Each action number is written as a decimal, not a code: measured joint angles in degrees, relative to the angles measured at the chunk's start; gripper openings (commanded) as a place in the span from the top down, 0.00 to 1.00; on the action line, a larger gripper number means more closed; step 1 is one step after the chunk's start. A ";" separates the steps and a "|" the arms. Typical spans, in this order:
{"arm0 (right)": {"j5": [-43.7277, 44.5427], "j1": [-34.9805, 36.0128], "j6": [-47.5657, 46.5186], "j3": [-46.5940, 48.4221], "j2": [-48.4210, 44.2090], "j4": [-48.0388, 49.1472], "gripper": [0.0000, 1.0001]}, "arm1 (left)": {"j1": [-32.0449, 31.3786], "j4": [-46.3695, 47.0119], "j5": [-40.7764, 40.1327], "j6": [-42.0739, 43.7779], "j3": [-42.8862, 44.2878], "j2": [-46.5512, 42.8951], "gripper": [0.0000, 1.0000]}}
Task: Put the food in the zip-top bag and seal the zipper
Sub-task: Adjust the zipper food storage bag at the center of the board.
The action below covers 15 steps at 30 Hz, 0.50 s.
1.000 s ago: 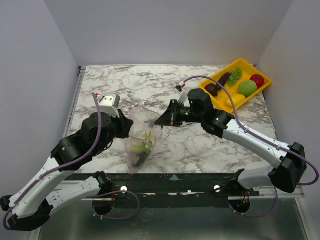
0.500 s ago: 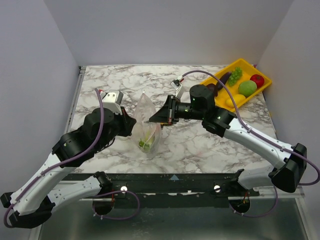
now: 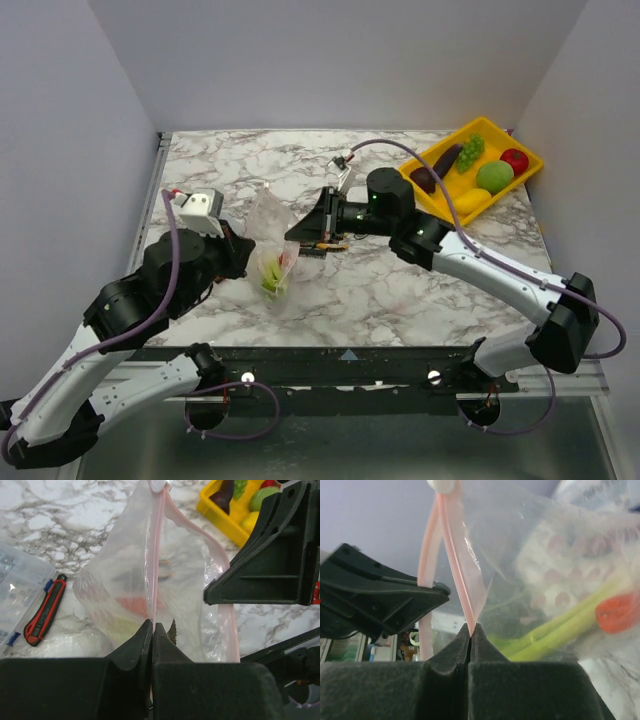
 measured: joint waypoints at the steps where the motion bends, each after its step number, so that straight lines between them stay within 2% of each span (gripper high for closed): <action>1: -0.04 0.24 0.37 -1.11 0.79 0.74 1.00 | 0.00 -0.33 0.00 0.00 -1.36 0.44 1.00; 8: 1.27 3.74 0.79 -2.89 3.72 1.31 1.00 | 0.00 -1.38 -0.35 0.59 -5.22 3.02 1.00; 15: 1.66 4.57 0.79 -2.49 3.69 2.21 1.00 | 0.00 -1.27 -1.75 2.14 -5.22 2.71 0.92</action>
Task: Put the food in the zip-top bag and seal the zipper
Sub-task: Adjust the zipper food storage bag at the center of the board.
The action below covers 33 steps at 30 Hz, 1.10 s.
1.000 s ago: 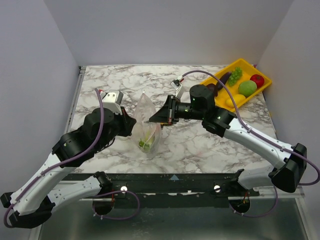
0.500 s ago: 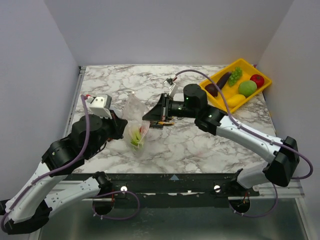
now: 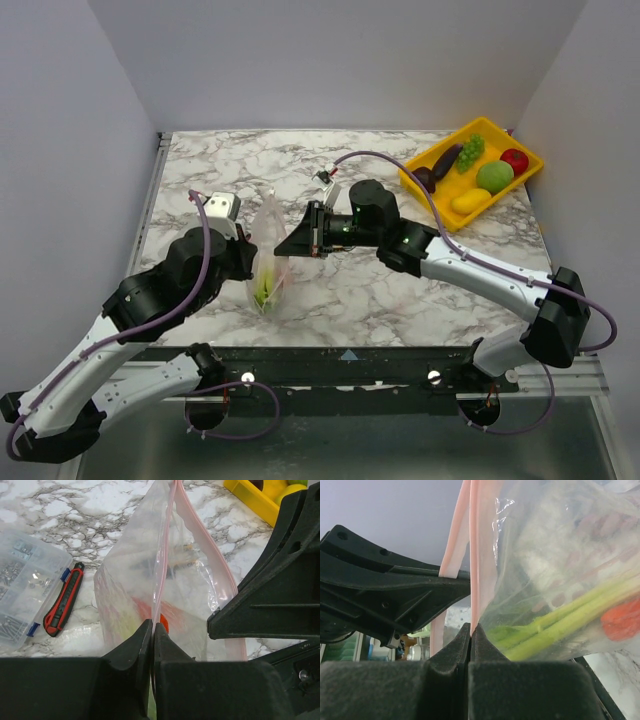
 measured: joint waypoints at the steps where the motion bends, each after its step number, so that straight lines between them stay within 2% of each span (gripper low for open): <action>1: 0.04 0.00 0.00 0.00 0.00 0.00 1.00 | 0.00 0.04 -0.20 0.33 0.00 0.02 0.92; 3: 0.22 0.07 -0.02 0.20 0.00 -0.04 1.00 | 0.00 0.17 -0.44 1.31 0.00 0.31 1.00; 8: 1.66 0.15 -1.03 0.72 -0.13 -1.01 0.99 | 0.00 0.59 -0.59 4.31 0.61 2.29 1.00; 11: 5.86 0.26 -3.80 2.03 -0.87 -6.03 0.88 | 0.00 1.27 -0.87 6.56 2.51 4.09 1.00; 18: 24.35 0.31 -10.23 4.87 -5.66 -22.18 0.64 | 0.00 5.95 -2.84 12.61 5.20 5.68 1.00; 23: 30.25 0.33 -12.61 4.87 -7.28 -27.12 0.52 | 0.00 9.38 -2.47 15.58 5.22 8.48 1.00; 28: 32.72 0.33 -13.88 5.66 -7.23 -31.26 0.49 | 0.00 11.76 0.92 16.98 6.21 14.84 1.00; 33: 36.72 0.33 -15.54 10.97 -7.72 -36.52 0.50 | 0.00 13.14 4.42 18.10 7.56 19.02 1.00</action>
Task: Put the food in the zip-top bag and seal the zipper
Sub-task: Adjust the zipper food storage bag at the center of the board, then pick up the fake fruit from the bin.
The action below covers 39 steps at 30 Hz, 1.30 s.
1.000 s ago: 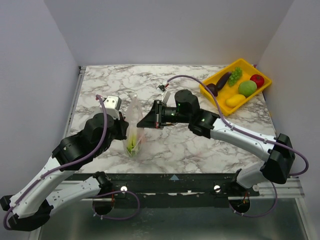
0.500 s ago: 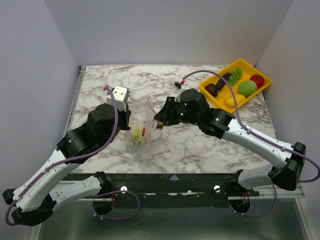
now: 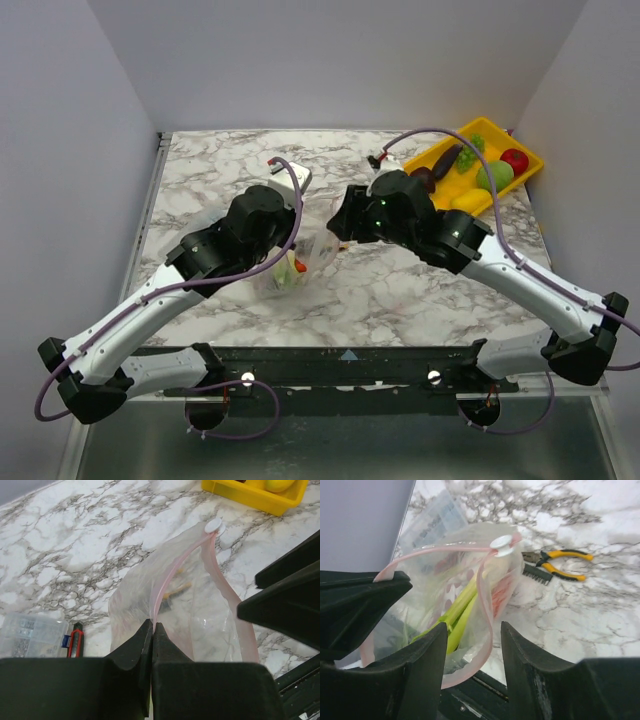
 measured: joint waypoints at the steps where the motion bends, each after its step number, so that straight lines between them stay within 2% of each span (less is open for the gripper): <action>1: 1.44 0.00 -0.24 0.70 -0.66 -0.74 0.50 | 0.00 0.28 0.33 0.28 0.02 0.20 1.00; 8: 15.45 -1.81 -2.03 0.76 -9.94 -5.81 0.48 | 0.00 3.30 1.22 1.77 -0.96 0.11 1.00; 10: 17.11 -6.19 -2.82 0.22 -11.63 -5.75 0.48 | 0.00 4.55 1.44 2.03 -2.19 -0.09 1.00; 13: 16.76 -17.81 -3.87 -2.36 -11.58 -4.59 0.49 | 0.00 6.47 1.84 2.36 -4.85 -0.85 1.00; 17: 15.54 -29.00 -3.78 -5.03 -5.99 -4.24 0.50 | 0.00 7.91 2.62 2.51 -7.98 -2.43 1.00; 21: 15.17 -35.15 -1.81 -4.96 3.43 -4.15 0.49 | 0.00 9.01 3.54 2.56 -10.40 -4.90 1.00; 27: 17.75 -39.85 2.43 -3.45 13.46 -2.38 0.46 | 0.00 10.25 4.94 2.54 -11.50 -7.65 1.00; 29: 19.52 -41.66 4.52 -3.30 15.78 -0.46 0.33 | 0.00 10.47 5.57 2.51 -11.52 -8.11 1.00; 32: 22.56 -44.13 7.15 -3.26 18.64 1.86 0.24 | 0.00 10.64 6.54 2.47 -11.54 -8.13 1.00; 39: 25.64 -47.84 9.40 -2.67 25.05 5.22 0.24 | 0.00 10.67 7.72 2.23 -11.58 -8.13 1.00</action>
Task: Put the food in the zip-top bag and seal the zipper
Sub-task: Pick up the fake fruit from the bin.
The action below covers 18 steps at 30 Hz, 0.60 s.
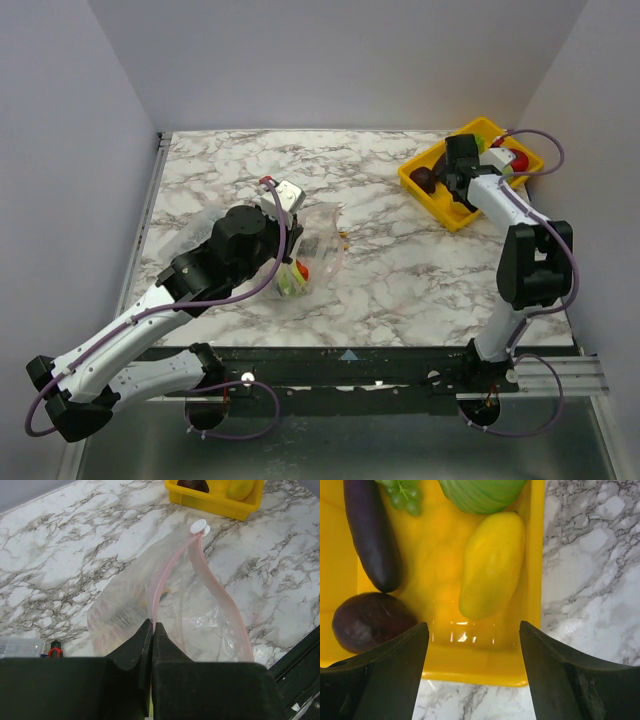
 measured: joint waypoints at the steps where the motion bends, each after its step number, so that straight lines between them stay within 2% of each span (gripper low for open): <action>1: 0.09 -0.31 -0.15 0.57 1.07 0.26 0.24 | 0.00 0.00 0.02 -0.02 0.00 0.00 1.00; 7: 0.87 -1.07 -1.01 4.26 6.64 2.34 0.24 | 0.00 0.35 0.07 -0.17 -0.13 0.07 1.00; 18: -0.24 -3.91 0.28 5.05 13.55 3.93 0.24 | 0.00 0.39 0.87 -0.39 -0.13 0.81 1.00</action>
